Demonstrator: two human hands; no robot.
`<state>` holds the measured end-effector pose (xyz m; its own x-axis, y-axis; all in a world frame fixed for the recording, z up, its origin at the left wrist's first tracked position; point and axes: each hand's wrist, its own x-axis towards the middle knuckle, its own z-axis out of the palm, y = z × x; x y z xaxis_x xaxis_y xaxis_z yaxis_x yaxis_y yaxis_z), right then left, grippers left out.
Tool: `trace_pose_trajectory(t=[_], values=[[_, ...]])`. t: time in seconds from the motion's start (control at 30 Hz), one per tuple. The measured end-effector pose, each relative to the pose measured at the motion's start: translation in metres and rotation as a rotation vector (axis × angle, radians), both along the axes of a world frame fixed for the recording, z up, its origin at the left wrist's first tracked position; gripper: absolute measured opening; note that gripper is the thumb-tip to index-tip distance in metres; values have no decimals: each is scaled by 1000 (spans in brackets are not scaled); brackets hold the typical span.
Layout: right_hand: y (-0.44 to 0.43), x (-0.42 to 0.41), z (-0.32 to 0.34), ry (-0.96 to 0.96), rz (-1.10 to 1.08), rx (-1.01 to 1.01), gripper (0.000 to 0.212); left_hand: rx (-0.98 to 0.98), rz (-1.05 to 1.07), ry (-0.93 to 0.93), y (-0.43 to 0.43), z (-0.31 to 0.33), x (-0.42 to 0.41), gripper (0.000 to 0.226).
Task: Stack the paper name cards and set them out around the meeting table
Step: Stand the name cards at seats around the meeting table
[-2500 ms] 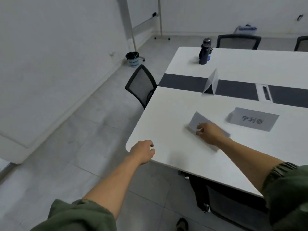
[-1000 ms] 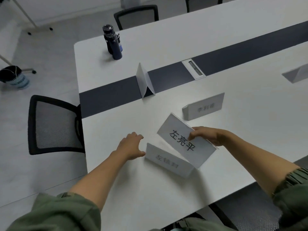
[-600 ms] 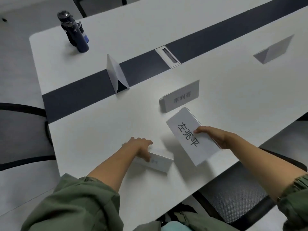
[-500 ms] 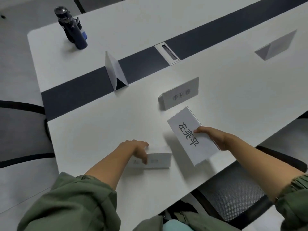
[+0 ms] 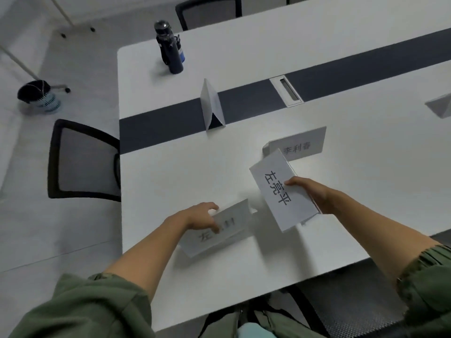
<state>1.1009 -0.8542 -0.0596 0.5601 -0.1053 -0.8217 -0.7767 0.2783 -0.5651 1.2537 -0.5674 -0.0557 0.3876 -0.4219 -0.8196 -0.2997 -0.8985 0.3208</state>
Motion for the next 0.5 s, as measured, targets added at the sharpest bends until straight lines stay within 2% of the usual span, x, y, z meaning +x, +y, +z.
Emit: trace_pose_trajectory(t=[0.1, 0.23, 0.4, 0.5], values=[[22, 33, 29, -93, 90, -36, 36, -61, 157, 12, 33, 28, 10, 72], [55, 74, 61, -194, 217, -98, 53, -171, 363, 2, 89, 58, 19, 63], [137, 115, 89, -230, 373, -124, 39, -267, 590, -61, 195, 81, 14, 52], [210, 129, 92, -252, 459, -156, 42, -293, 708, -70, 273, 83, 1, 44]])
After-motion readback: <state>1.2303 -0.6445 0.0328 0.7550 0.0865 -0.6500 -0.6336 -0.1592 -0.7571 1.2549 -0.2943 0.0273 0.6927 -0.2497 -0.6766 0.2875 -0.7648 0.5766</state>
